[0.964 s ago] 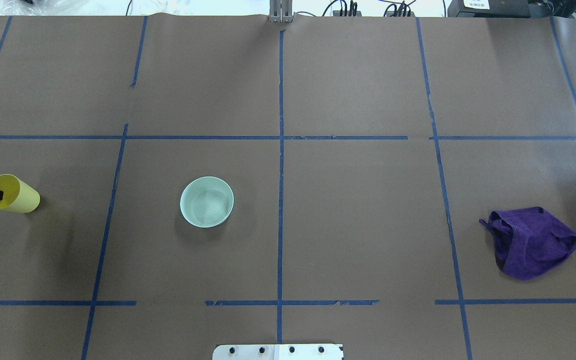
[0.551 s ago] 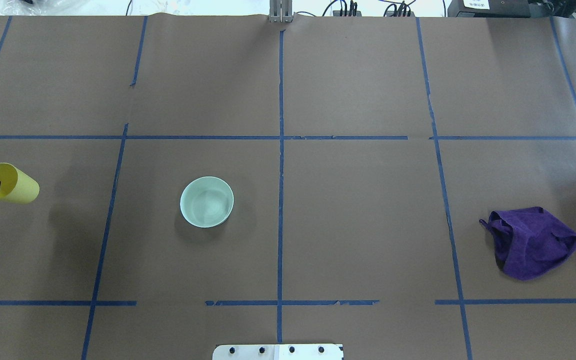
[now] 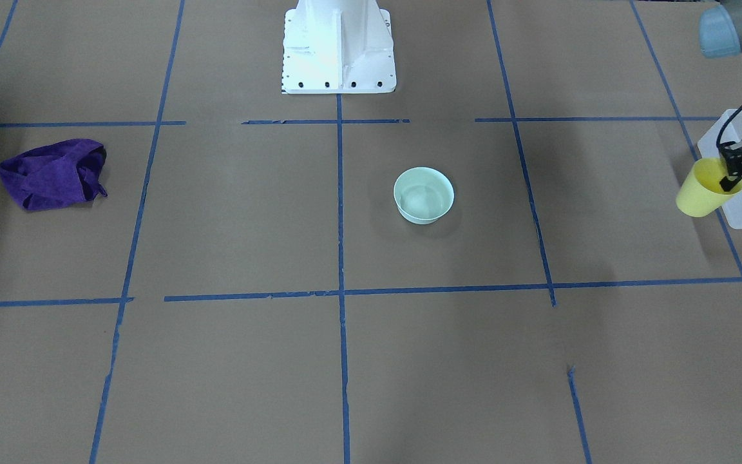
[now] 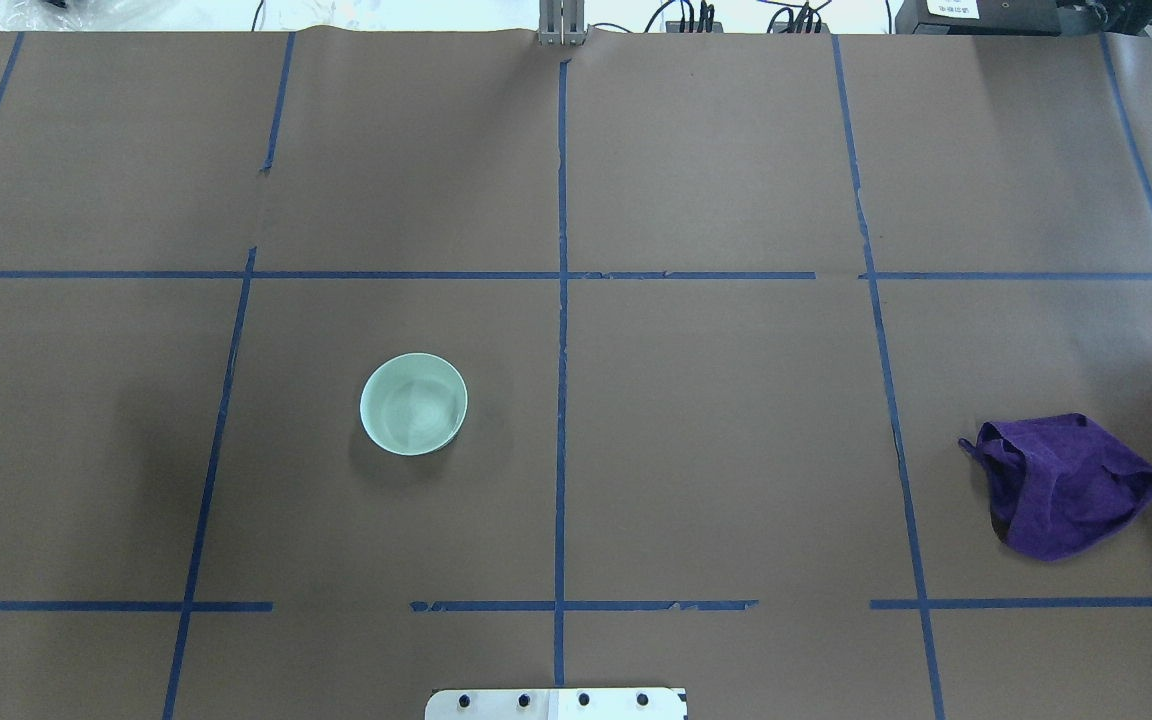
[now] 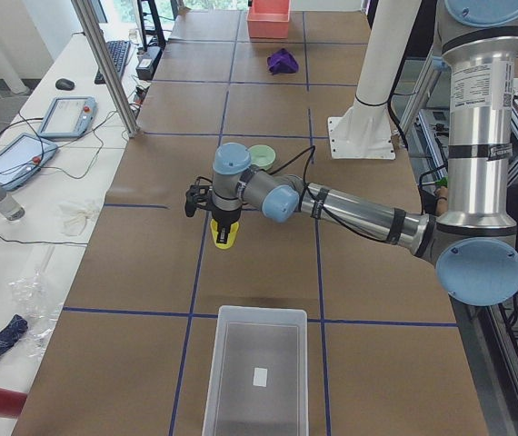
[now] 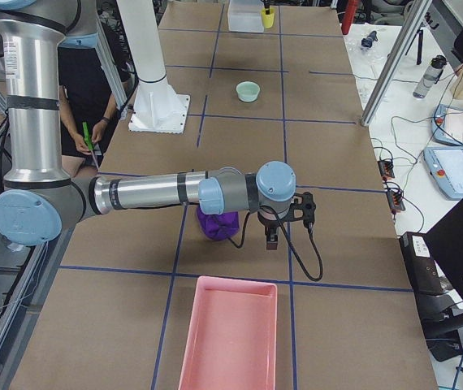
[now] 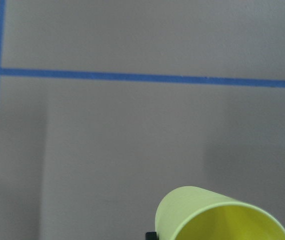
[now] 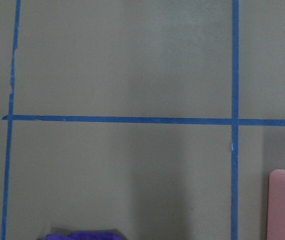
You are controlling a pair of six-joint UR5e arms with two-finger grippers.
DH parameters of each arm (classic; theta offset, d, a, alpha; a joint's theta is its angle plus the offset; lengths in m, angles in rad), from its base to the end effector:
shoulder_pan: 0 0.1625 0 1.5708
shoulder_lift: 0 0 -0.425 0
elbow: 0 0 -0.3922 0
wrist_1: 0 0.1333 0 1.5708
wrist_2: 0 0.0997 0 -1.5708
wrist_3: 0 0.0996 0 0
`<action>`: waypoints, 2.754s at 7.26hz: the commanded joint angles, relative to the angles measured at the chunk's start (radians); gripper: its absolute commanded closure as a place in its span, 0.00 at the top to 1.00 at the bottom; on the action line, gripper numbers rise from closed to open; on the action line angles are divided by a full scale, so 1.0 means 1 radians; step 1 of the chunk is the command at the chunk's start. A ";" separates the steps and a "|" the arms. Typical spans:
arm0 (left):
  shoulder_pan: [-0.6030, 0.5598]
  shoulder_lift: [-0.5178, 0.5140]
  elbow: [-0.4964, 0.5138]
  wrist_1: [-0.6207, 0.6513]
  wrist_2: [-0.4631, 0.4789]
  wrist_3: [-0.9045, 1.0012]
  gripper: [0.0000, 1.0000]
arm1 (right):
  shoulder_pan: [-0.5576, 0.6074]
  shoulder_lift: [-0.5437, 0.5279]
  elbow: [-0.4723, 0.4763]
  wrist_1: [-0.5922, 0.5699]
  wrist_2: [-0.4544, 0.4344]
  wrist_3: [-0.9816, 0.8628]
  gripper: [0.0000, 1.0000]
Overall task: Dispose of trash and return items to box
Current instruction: 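Lift the yellow cup with the left gripper while the right arm reaches out, then lower the right gripper onto the purple cloth and grasp it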
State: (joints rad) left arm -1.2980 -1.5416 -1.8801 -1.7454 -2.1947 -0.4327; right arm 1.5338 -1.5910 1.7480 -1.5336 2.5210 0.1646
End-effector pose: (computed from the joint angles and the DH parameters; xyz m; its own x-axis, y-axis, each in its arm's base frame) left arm 0.0596 -0.4917 0.5077 0.7483 0.0601 -0.6606 0.0790 0.9807 0.1786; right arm 0.0342 -0.4894 0.5637 0.5735 -0.0153 0.8191 -0.0585 0.9965 0.0596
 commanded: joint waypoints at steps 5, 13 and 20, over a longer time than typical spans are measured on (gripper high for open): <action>-0.289 -0.034 0.134 0.092 0.006 0.472 0.00 | -0.396 -0.146 0.229 0.261 -0.245 0.494 1.00; -0.377 -0.037 0.197 0.089 0.006 0.600 0.00 | -0.808 -0.201 0.211 0.329 -0.447 0.540 1.00; -0.402 -0.058 0.341 0.055 0.004 0.655 0.00 | -0.830 -0.199 0.201 0.337 -0.441 0.518 0.00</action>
State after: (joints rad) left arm -1.6997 -1.5903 -1.5882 -1.6758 -2.1895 0.2122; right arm 0.6972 -1.7898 1.9240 -1.1989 2.0732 0.6890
